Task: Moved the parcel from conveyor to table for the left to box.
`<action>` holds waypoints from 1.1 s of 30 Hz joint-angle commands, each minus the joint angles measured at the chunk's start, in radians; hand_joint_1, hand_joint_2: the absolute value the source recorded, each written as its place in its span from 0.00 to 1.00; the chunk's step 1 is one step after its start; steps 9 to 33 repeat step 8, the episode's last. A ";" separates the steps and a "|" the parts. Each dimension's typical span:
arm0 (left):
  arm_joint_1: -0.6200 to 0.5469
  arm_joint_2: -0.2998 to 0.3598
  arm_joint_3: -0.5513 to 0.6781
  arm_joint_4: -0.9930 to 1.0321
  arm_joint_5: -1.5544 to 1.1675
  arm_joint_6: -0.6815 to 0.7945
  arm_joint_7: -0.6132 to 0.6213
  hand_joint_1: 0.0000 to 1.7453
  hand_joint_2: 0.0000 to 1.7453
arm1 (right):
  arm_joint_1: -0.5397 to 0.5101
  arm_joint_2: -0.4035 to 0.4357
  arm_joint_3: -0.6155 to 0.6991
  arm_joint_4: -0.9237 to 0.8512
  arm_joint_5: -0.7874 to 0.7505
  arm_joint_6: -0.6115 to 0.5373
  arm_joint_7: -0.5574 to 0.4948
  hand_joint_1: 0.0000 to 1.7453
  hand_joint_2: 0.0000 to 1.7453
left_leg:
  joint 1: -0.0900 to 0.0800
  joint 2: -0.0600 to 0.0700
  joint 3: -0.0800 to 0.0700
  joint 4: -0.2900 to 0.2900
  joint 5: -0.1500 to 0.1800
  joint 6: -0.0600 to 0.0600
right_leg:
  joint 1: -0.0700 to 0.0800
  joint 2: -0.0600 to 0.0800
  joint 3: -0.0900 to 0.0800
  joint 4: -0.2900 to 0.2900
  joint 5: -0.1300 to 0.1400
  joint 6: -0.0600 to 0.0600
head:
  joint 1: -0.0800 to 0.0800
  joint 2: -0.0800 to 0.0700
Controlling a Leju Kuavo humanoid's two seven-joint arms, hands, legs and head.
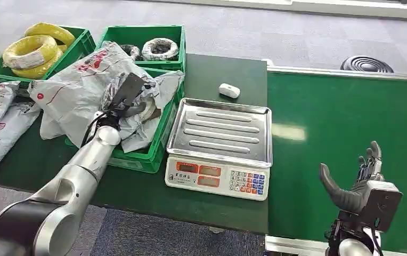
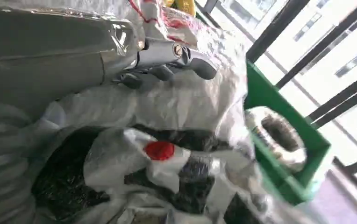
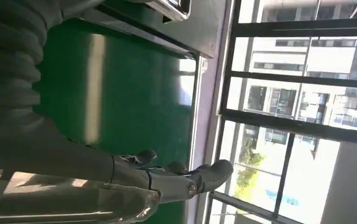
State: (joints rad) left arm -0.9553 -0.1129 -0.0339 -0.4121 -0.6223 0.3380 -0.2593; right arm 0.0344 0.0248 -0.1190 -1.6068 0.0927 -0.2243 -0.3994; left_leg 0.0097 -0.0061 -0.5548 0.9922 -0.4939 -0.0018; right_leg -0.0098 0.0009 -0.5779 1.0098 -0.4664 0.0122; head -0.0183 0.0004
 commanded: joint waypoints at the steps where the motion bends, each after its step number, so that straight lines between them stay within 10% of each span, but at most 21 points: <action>1: 0.107 0.017 0.006 -0.376 0.224 -0.040 -0.149 0.00 1.00 | 0.028 0.048 -0.044 0.024 0.022 -0.003 -0.011 0.00 1.00 | 0.001 0.000 0.000 -0.001 0.000 0.000 | 0.001 -0.001 0.001 -0.002 0.001 -0.001 | 0.000 0.000; 8: 0.666 0.128 -0.133 -1.168 0.359 0.085 -0.351 0.00 1.00 | 0.126 0.066 -0.166 -0.068 -0.005 0.030 -0.028 0.00 1.00 | -0.001 0.005 0.003 -0.004 -0.001 0.000 | -0.001 0.004 0.002 -0.003 0.000 -0.001 | 0.000 0.000; 33: 0.666 0.128 -0.133 -1.168 0.359 0.085 -0.351 0.00 1.00 | 0.126 0.066 -0.166 -0.068 -0.005 0.030 -0.028 0.00 1.00 | -0.001 0.005 0.003 -0.004 -0.001 0.000 | -0.001 0.004 0.002 -0.003 0.000 -0.001 | 0.000 0.000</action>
